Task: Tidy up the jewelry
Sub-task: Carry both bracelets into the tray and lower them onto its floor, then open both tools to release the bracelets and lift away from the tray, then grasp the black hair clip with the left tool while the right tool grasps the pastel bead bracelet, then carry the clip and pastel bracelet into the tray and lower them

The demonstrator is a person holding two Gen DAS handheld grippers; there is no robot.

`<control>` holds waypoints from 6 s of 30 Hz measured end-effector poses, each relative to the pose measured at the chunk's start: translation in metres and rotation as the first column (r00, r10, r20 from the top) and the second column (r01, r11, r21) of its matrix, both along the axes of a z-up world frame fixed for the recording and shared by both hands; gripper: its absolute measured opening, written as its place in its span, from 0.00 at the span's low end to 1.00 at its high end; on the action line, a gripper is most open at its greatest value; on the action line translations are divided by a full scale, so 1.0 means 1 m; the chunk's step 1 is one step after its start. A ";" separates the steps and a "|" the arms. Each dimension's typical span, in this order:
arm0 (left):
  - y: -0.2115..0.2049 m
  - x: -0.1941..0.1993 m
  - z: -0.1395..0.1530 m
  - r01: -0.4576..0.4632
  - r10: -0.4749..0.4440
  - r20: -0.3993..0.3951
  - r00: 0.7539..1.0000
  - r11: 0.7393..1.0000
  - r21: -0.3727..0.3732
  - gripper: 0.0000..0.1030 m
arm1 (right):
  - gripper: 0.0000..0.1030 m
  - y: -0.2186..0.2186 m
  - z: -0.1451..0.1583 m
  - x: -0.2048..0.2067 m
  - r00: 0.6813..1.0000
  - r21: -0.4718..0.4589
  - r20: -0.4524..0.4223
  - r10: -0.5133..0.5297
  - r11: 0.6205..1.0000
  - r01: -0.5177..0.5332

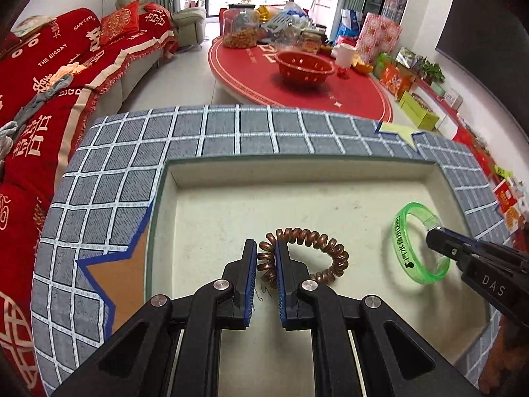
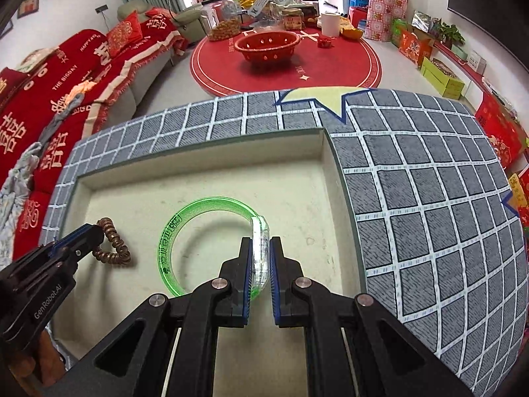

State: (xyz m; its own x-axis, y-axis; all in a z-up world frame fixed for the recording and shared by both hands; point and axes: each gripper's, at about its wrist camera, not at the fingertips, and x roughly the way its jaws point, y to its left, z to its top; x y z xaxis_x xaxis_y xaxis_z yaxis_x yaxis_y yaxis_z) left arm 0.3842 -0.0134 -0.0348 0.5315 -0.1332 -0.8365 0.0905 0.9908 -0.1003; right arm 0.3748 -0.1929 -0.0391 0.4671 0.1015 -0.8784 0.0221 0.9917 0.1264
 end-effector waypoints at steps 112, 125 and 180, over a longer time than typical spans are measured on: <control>-0.012 -0.301 -0.025 0.130 -0.136 0.047 0.990 0.985 0.113 0.95 | 0.76 0.017 -0.012 -0.281 0.999 -0.135 -0.013 0.035 0.990 -0.036; -0.012 -0.305 -0.018 0.189 -0.191 0.056 0.980 0.981 0.039 0.30 | 0.09 0.034 -0.006 -0.285 0.996 -0.145 -0.009 0.092 0.985 -0.092; 0.014 -0.092 0.060 0.131 -0.135 0.125 0.983 0.991 0.038 0.30 | 0.09 0.001 0.048 -0.078 0.999 0.139 -0.007 0.054 0.989 -0.053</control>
